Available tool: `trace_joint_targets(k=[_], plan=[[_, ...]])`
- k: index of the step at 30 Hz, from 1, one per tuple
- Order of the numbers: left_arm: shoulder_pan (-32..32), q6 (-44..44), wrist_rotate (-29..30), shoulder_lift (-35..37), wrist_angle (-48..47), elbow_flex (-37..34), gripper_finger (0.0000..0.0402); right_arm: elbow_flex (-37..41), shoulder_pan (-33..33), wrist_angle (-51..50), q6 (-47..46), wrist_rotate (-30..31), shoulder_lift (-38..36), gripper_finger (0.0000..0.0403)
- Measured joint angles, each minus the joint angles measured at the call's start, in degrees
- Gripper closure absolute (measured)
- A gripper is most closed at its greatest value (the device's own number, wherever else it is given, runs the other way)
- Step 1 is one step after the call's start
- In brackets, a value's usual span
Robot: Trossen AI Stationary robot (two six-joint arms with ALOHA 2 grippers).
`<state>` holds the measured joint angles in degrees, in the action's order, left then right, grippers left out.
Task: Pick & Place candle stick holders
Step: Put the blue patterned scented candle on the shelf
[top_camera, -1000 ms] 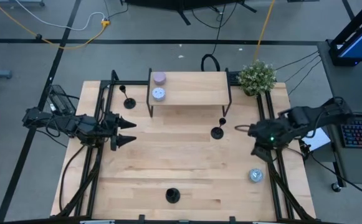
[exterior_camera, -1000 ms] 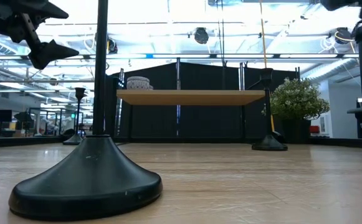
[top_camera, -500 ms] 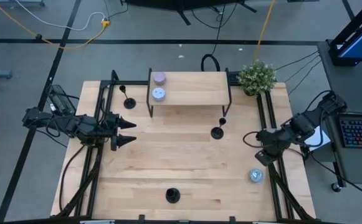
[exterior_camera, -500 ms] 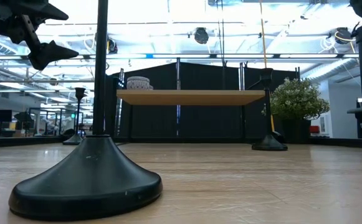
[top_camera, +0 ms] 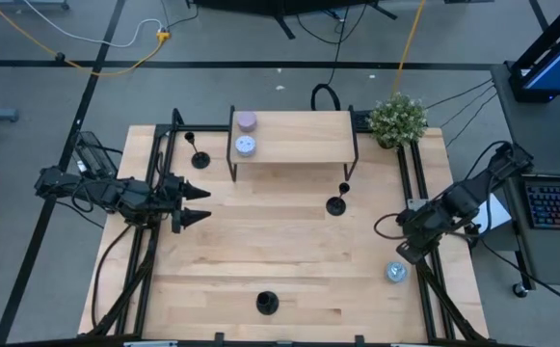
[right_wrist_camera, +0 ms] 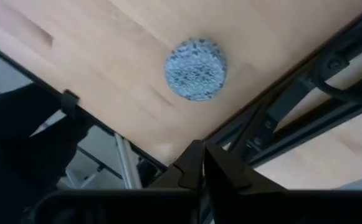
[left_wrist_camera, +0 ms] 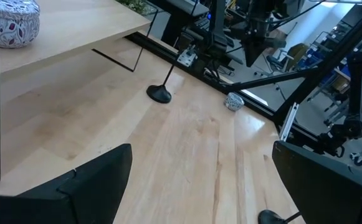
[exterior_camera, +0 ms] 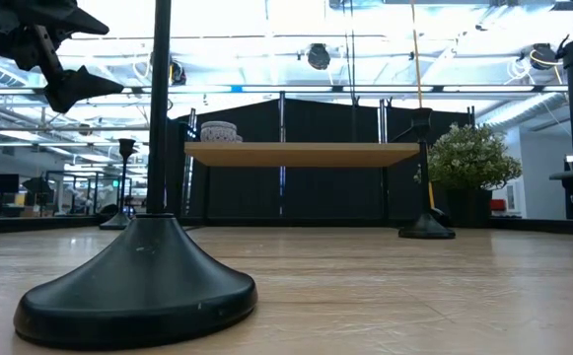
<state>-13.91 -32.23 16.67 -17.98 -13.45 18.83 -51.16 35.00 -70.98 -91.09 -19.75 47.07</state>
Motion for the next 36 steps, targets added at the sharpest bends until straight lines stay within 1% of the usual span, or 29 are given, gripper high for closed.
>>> trace_joint_targets(k=[5,11,13,17,24,29,34,36], plan=[[0.00,-0.26,0.02,0.00,0.16,0.00,0.0007,1.08,-0.01,1.39,0.43,-0.02,0.00,0.0365],[0.00,-0.23,0.02,0.00,0.28,0.01,0.0007,1.10,-0.02,2.61,1.74,0.37,-0.02,0.0321],[0.00,-0.23,0.02,0.00,0.28,0.02,0.0007,1.10,-0.01,2.66,1.79,1.88,-0.02,0.0305],[0.00,-0.23,0.02,0.00,0.28,0.02,0.0007,1.12,-0.02,2.62,1.82,4.98,0.00,0.0268],[0.00,-0.22,0.02,0.00,0.26,0.02,0.0007,1.14,-0.02,2.62,1.93,5.27,0.17,0.0198],[0.00,-0.21,0.03,0.00,0.24,0.02,0.0007,1.14,-0.02,2.62,2.37,9.18,0.63,0.0146],[0.00,-0.21,0.02,0.00,0.24,0.02,0.0007,1.14,-0.02,2.65,2.25,9.09,2.26,0.0095],[0.00,-0.46,0.02,0.01,0.24,0.02,0.0007,1.14,-0.02,2.92,1.46,7.88,3.02,0.0079]])
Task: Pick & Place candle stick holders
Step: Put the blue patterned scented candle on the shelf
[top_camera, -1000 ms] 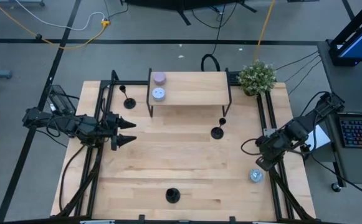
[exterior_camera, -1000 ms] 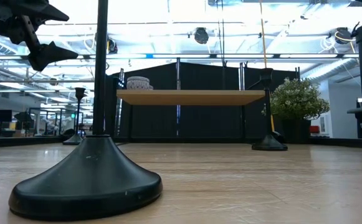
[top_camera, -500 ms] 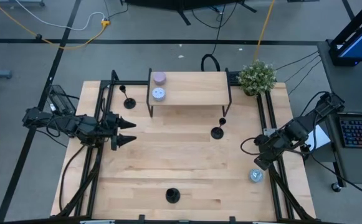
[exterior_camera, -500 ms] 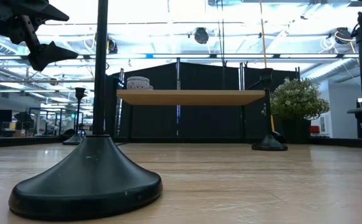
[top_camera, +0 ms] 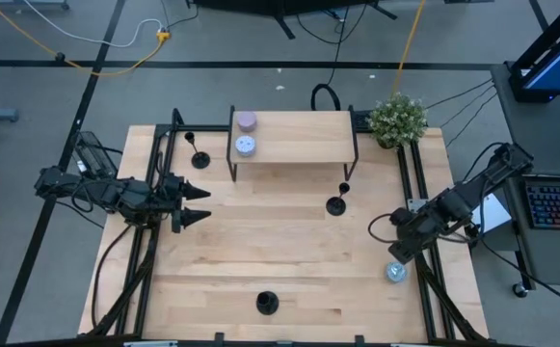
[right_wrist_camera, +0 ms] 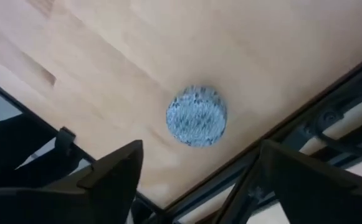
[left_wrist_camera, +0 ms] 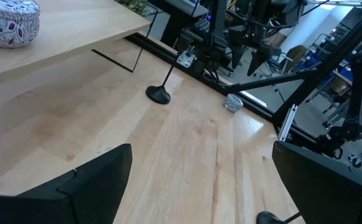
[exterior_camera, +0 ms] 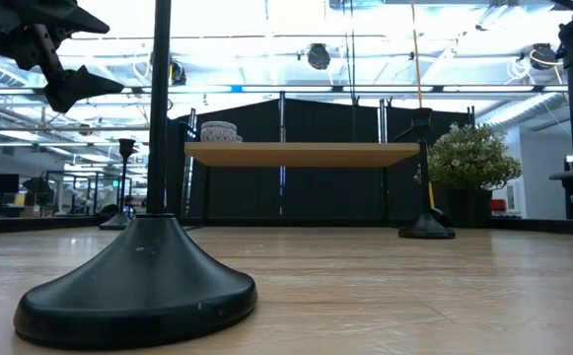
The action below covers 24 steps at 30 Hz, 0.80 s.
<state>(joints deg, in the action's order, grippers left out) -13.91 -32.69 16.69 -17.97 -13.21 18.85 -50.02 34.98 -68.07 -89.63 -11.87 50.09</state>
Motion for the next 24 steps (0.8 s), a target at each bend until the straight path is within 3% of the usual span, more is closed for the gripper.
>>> trace_joint_targets(k=[6,20,24], plan=[[0.00,-0.44,-0.02,-0.01,-0.06,0.00,0.0007,0.00,0.38,3.01,-5.48,-3.66,2.94,0.0052],[0.00,-0.02,-0.04,-0.01,-0.25,0.00,0.0007,0.00,5.64,5.29,-20.73,-2.72,11.54,0.0050],[0.00,0.66,-0.07,-0.01,-0.26,0.00,0.0007,0.00,6.91,5.28,-23.68,0.77,13.61,0.0050]])
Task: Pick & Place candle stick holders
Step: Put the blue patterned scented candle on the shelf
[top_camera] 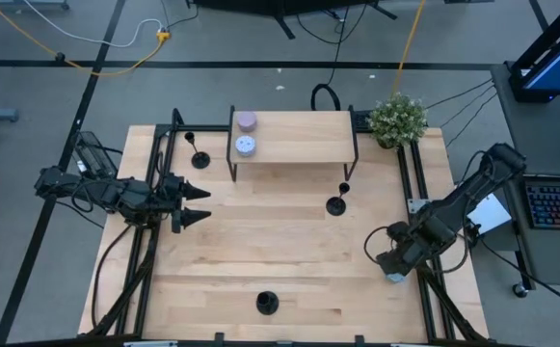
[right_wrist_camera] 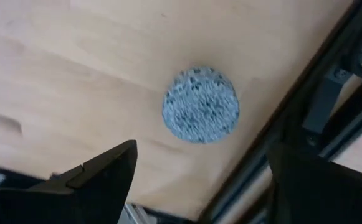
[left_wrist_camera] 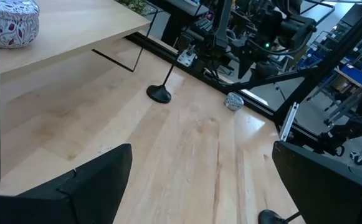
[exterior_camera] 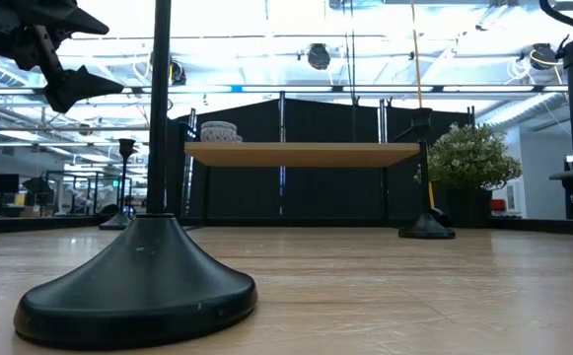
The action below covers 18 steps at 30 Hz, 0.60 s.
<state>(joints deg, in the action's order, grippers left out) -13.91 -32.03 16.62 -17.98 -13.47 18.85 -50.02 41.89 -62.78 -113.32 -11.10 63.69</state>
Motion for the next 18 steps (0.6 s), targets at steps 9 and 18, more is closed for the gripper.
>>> trace_joint_targets(k=[9,18], plan=[[0.00,0.00,0.00,0.00,0.00,0.00,0.0007,0.61,0.22,0.47,-4.51,2.02,3.70,0.0050],[0.00,0.00,0.02,0.00,0.00,0.02,0.0007,9.20,0.22,10.07,-5.15,-2.55,4.38,0.0050]])
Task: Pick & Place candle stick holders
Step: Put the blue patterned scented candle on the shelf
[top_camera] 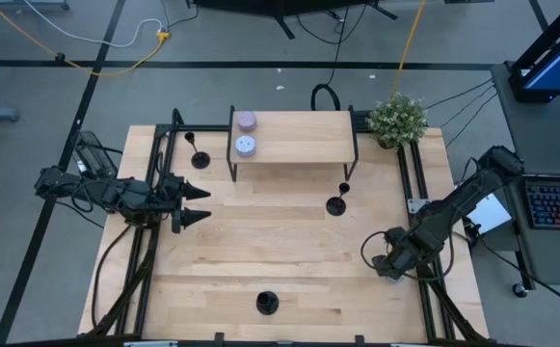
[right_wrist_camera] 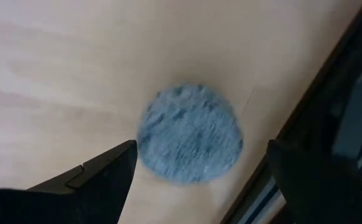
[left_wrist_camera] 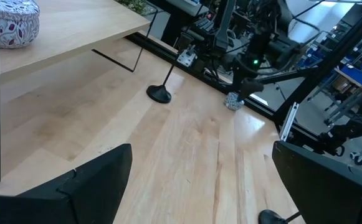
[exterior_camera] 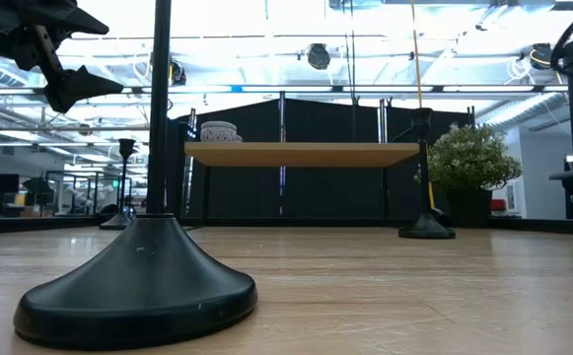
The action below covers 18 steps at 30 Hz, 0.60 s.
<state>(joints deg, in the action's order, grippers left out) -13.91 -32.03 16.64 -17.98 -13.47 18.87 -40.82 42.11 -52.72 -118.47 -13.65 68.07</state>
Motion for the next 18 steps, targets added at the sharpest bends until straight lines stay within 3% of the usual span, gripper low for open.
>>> trace_joint_targets(k=[9,18], plan=[[0.00,-1.13,0.00,0.00,0.02,0.00,0.0007,5.96,0.00,12.62,-0.86,-0.09,-0.02,0.0049],[0.00,-1.29,0.00,0.00,0.02,0.00,0.0007,8.63,0.00,15.66,-0.88,-0.11,-0.02,0.0049]])
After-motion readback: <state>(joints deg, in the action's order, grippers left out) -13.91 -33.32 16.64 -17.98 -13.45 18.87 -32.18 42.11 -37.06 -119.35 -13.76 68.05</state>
